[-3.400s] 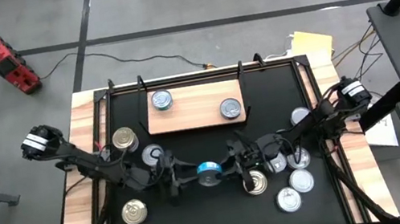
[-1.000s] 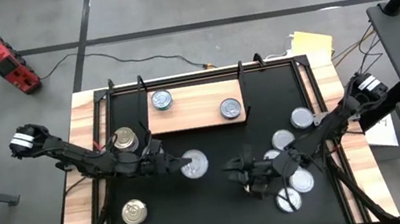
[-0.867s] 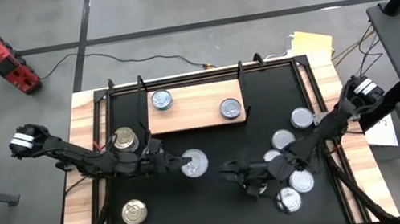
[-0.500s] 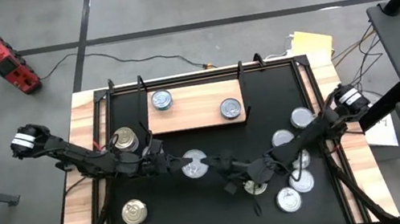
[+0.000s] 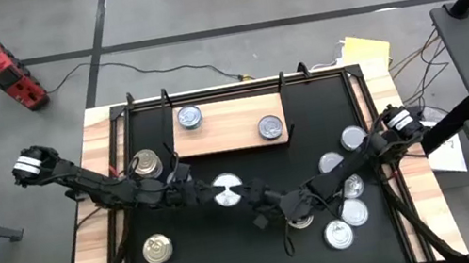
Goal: Stack canned seafood by type on shelf
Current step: Put the yellow tuna can on the shelf, then stack the blue tuna can on top of the other blue tuna can on the shelf
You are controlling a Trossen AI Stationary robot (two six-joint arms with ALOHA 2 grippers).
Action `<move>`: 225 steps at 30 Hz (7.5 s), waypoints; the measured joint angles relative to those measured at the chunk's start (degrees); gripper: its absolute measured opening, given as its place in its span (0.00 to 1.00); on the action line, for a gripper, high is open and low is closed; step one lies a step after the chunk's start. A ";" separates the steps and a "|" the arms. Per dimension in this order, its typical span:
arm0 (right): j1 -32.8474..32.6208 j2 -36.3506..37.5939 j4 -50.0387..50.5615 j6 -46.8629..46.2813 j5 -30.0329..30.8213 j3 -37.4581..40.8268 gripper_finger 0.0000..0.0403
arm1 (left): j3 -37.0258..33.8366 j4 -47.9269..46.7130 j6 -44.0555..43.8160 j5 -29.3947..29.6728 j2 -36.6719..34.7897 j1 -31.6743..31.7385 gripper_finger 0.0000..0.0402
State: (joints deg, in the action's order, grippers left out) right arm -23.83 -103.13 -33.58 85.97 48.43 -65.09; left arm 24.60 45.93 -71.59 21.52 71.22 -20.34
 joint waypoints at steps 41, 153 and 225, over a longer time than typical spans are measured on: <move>9.00 9.74 6.26 -26.72 -12.98 4.08 0.33 | 0.61 -26.74 50.93 0.48 -24.29 0.37 0.62; 26.56 1.38 48.07 -74.09 -27.57 -11.31 0.67 | 3.76 -35.88 54.56 13.94 -22.00 0.17 0.62; 1.94 29.22 42.42 -102.65 -37.80 23.33 0.03 | 34.31 -100.07 27.95 2.97 18.96 -4.00 0.58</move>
State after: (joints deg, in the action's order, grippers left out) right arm -21.90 -73.91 8.84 -16.69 10.63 -41.76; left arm 58.91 -54.14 -43.64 24.49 90.17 -24.34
